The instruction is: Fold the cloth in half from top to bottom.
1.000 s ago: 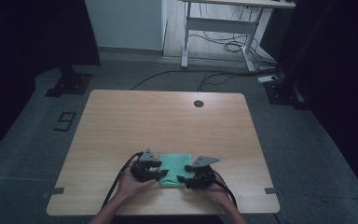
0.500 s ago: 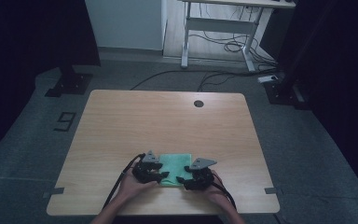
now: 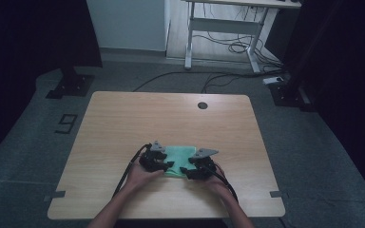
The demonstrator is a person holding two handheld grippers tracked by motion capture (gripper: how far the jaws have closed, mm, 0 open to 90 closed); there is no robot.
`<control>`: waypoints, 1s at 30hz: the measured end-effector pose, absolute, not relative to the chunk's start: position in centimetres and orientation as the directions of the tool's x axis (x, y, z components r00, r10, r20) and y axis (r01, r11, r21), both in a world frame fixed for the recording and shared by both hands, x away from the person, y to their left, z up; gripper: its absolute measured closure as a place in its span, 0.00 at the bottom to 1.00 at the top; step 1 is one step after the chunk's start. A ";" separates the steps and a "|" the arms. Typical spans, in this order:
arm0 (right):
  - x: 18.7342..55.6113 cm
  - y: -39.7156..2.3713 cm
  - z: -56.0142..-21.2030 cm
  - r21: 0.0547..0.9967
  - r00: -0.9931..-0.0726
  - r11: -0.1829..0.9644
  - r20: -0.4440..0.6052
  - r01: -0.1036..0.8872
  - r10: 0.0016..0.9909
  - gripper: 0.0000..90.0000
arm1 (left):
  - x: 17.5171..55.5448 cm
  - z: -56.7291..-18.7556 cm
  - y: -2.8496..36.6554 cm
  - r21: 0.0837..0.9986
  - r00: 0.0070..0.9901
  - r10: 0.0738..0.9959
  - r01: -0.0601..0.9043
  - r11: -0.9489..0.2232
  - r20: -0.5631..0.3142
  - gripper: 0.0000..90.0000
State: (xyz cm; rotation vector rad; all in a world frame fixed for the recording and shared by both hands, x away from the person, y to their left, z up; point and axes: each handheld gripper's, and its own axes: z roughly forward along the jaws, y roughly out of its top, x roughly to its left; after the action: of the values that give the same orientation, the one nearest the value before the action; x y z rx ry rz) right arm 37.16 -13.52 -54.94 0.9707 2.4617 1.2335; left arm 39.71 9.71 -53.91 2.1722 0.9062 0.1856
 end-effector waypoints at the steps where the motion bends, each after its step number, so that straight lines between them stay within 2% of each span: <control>1: 37.4 -13.5 -55.0 0.778 -0.753 0.428 0.088 0.461 0.652 0.46 | 40.1 -54.0 9.7 0.700 0.731 0.664 0.556 -0.449 -0.155 0.55; 8: 39.2 -13.5 -55.0 0.782 -0.735 0.409 0.090 0.470 0.672 0.46 | 42.1 -54.2 9.9 0.693 0.704 0.689 0.585 -0.421 -0.175 0.52; 15: 39.7 -13.7 -55.1 0.789 -0.726 0.389 0.102 0.475 0.680 0.47 | 42.1 -54.1 9.7 0.694 0.704 0.692 0.579 -0.428 -0.160 0.52; 30: 37.8 -15.4 -53.2 0.841 -0.715 0.311 0.122 0.442 0.688 0.45 | 38.6 -50.6 10.7 0.758 0.723 0.682 0.507 -0.411 -0.114 0.51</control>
State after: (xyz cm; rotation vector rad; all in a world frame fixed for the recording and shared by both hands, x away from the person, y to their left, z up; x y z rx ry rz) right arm 37.77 -15.45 -53.25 1.0268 2.3199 1.3600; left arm 38.62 10.72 -50.56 2.0981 0.8983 0.2691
